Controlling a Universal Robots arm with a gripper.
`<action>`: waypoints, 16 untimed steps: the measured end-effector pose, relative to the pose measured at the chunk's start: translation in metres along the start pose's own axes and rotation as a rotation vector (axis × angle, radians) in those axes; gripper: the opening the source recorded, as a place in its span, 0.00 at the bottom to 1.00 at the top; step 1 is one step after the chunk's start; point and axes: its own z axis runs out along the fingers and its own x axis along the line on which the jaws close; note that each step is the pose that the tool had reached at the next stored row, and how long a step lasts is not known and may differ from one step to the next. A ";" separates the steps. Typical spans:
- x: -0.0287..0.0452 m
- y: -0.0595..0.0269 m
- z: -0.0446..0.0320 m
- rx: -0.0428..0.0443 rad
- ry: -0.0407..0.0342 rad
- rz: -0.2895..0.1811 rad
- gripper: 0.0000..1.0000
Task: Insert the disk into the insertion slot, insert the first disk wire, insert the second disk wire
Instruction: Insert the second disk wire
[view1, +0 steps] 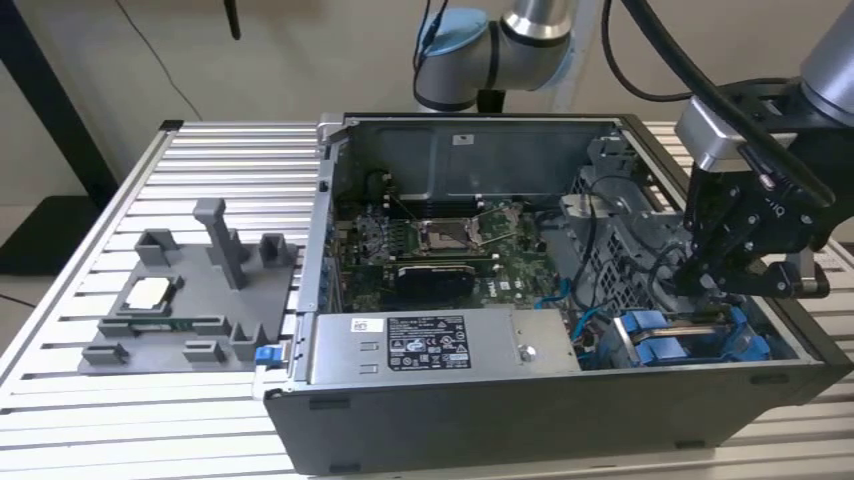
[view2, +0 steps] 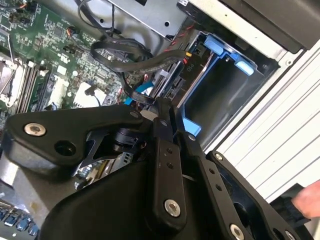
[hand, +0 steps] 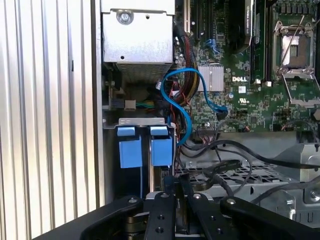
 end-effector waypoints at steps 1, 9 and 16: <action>0.0000 0.0000 0.0000 -0.0001 0.0000 0.000 0.16; 0.0002 0.0001 0.0017 0.0000 0.0012 0.000 0.16; 0.0010 -0.0001 0.0084 0.0000 0.0024 0.000 0.16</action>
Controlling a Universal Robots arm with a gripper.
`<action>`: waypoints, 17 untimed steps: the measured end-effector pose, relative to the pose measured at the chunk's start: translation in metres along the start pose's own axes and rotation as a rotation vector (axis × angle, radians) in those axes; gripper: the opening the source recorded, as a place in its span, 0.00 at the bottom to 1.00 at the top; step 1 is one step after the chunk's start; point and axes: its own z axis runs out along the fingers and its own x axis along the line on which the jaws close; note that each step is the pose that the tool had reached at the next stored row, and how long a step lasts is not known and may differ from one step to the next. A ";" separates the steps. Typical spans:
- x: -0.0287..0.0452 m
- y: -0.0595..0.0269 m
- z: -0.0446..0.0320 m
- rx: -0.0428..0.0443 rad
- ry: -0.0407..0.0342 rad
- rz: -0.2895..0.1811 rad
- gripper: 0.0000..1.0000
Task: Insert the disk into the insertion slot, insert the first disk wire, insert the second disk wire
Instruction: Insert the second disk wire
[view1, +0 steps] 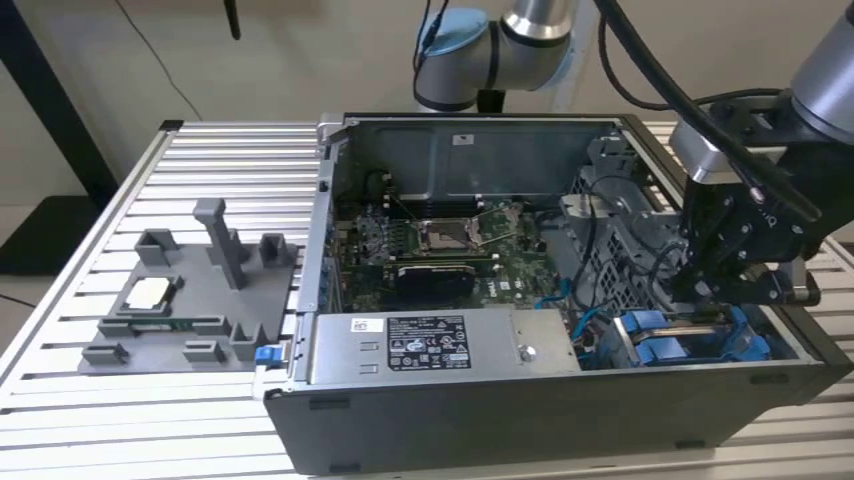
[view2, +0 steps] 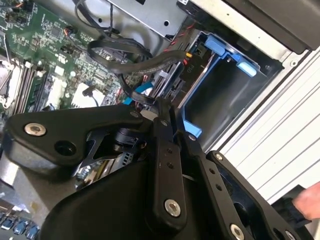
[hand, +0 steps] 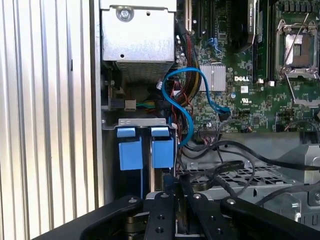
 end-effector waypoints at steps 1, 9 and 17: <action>0.0002 0.0000 0.0017 0.0000 0.0001 0.000 0.16; 0.0007 -0.0089 0.0086 -0.0001 -0.0002 0.000 0.16; 0.0012 -0.0151 0.0141 0.0000 -0.0001 0.000 0.16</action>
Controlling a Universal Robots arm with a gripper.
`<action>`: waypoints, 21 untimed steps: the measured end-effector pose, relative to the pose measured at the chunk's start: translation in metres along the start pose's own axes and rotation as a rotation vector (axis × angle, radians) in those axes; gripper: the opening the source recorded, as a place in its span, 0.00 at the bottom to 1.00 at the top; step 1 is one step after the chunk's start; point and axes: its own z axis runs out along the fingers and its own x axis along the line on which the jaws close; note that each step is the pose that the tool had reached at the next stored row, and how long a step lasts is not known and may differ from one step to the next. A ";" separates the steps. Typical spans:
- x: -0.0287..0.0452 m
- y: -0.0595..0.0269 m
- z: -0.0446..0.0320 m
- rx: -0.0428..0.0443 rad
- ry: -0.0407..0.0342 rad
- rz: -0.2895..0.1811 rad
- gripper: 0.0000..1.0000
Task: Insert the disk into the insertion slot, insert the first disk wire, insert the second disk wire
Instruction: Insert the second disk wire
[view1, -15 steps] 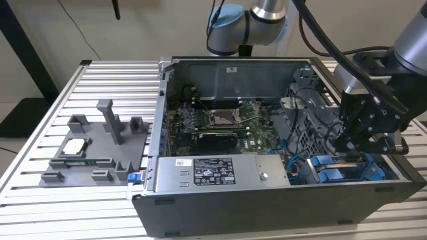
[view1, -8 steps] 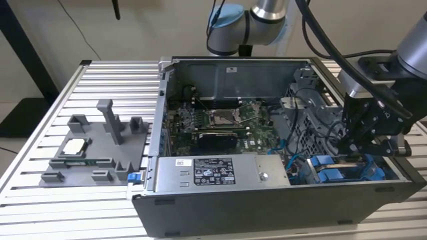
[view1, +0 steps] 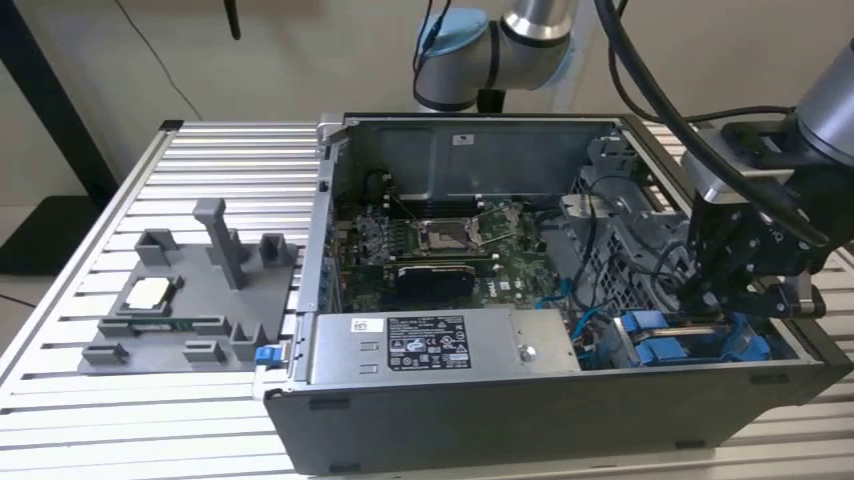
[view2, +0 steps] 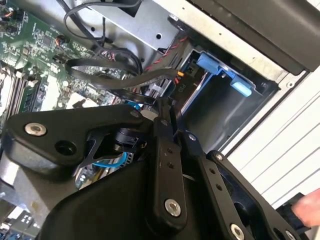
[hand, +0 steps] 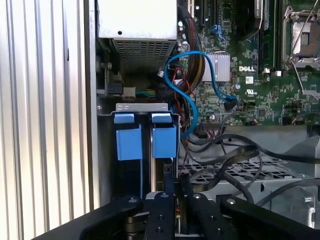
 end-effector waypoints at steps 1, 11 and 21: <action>0.0000 -0.0007 0.0007 0.0000 -0.0001 0.000 0.16; 0.0019 -0.0015 0.0080 0.0000 0.0014 0.000 0.16; -0.0001 -0.0012 -0.0112 -0.0004 -0.0142 0.000 0.24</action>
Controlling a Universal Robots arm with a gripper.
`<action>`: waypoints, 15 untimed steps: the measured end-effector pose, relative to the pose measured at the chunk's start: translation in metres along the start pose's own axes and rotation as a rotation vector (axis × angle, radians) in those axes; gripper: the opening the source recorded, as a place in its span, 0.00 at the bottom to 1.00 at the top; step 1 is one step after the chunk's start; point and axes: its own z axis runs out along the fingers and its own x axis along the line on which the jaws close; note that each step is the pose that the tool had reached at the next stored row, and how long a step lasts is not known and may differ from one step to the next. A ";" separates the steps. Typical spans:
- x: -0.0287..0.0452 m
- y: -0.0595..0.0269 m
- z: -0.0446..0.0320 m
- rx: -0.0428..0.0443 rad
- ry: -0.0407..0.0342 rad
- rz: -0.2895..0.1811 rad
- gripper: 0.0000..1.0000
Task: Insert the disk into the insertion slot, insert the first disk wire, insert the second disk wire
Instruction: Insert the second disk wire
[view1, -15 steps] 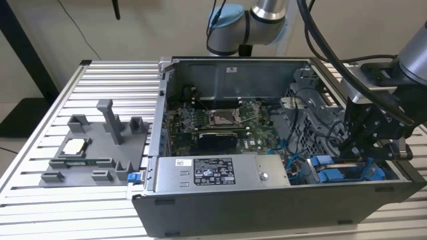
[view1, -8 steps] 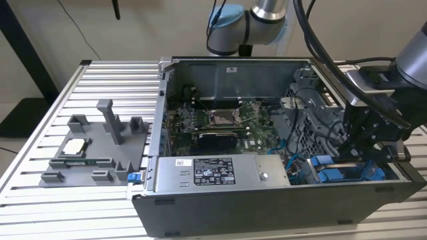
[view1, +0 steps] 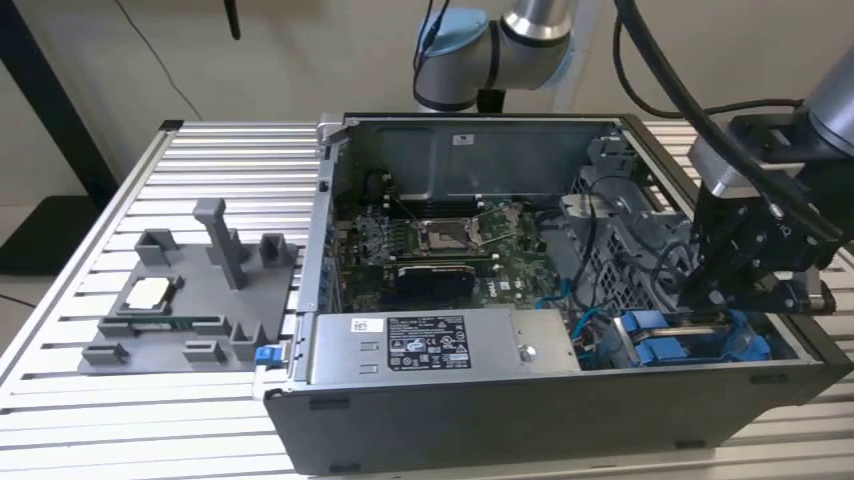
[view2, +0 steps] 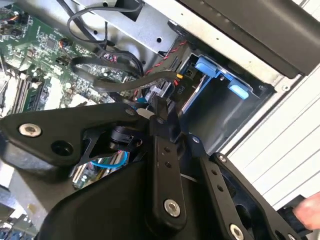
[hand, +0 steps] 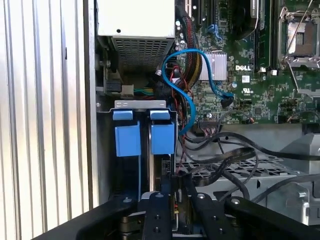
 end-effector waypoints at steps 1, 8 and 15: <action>-0.0003 0.0001 -0.0026 0.0000 -0.0008 0.000 0.24; -0.0007 0.0011 -0.0093 -0.0008 -0.0282 0.000 0.24; 0.0002 0.0073 -0.0136 0.0003 -0.0809 -0.002 0.24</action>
